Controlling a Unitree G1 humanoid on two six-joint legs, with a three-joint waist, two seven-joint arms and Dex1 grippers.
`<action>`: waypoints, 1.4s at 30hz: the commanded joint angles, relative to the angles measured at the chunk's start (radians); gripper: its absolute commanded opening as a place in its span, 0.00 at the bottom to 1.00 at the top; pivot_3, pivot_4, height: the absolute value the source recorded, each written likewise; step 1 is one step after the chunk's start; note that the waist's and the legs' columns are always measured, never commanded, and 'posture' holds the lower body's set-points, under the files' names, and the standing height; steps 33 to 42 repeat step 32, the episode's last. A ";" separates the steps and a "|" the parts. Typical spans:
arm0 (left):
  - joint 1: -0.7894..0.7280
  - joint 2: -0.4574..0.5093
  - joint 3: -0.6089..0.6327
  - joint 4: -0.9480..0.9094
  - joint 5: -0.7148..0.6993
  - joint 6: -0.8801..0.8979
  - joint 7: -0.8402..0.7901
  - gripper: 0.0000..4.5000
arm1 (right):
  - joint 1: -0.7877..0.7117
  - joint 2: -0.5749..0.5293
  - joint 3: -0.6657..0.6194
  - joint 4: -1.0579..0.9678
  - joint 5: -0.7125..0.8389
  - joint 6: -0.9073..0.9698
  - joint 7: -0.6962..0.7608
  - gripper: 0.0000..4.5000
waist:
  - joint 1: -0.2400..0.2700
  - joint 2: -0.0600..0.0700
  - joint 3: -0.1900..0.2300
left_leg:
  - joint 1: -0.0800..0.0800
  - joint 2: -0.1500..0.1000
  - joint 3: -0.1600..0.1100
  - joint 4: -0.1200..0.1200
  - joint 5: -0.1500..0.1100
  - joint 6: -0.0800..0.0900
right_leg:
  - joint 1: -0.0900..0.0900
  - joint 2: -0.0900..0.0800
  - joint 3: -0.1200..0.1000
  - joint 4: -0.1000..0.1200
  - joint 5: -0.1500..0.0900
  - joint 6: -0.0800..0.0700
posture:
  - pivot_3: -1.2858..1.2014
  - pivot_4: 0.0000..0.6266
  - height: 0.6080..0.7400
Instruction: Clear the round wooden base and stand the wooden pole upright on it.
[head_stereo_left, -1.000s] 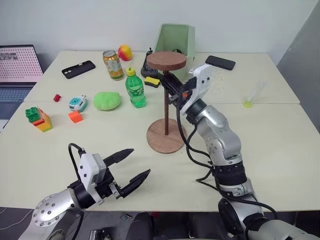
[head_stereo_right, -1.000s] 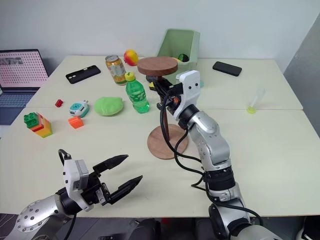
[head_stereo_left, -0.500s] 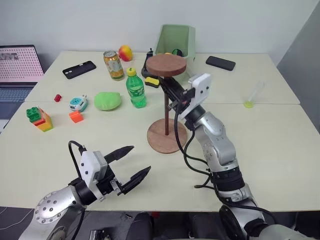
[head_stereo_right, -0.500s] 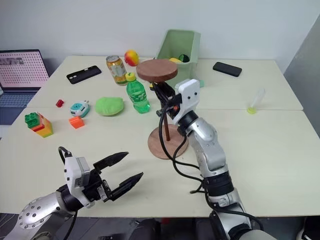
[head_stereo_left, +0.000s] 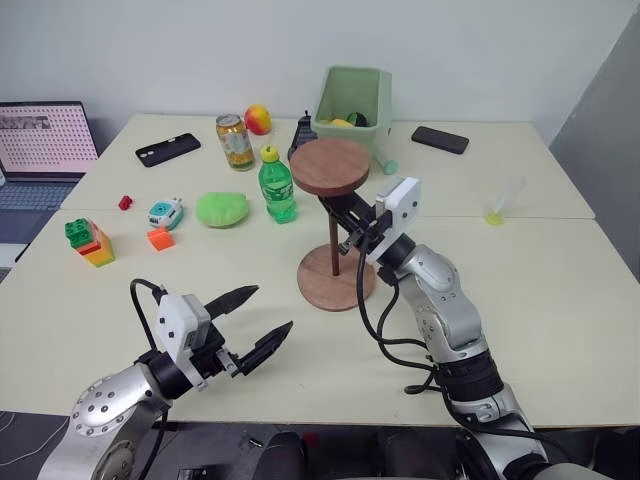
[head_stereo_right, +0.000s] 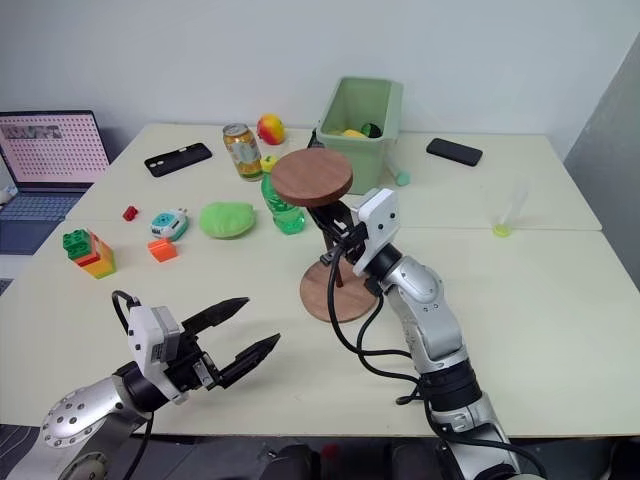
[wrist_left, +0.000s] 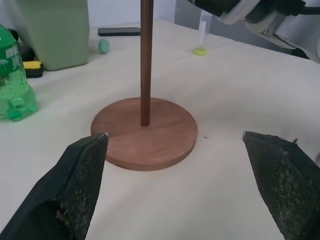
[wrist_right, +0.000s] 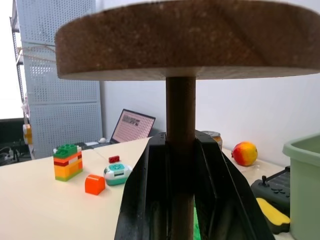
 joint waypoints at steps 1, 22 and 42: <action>-0.009 0.005 0.015 -0.006 -0.002 -0.015 0.007 1.00 | 0.047 -0.053 0.039 0.118 -0.035 0.125 0.029 0.05 | 0.000 -0.002 -0.003 | 0.003 0.000 0.000 -0.002 0.000 0.000 | 0.002 0.000 0.001 -0.001 0.000 0.000 | 0.52 0.24 1.00; -0.168 0.310 0.053 0.180 -0.086 0.176 -0.219 1.00 | 0.013 -0.593 -0.051 -0.239 0.249 0.616 0.443 0.99 | 0.014 0.003 0.015 | -0.015 -0.001 -0.004 -0.009 0.000 0.000 | -0.015 -0.003 -0.002 -0.009 0.000 -0.001 | 0.52 0.24 1.00; -0.656 0.463 -0.045 0.492 -0.049 0.304 -0.327 1.00 | 0.000 -0.838 -0.174 -0.265 0.317 0.645 0.578 0.99 | 0.005 0.001 0.025 | -0.021 -0.001 0.001 -0.009 0.000 0.000 | -0.019 0.003 -0.003 -0.011 0.000 -0.001 | 0.52 0.24 1.00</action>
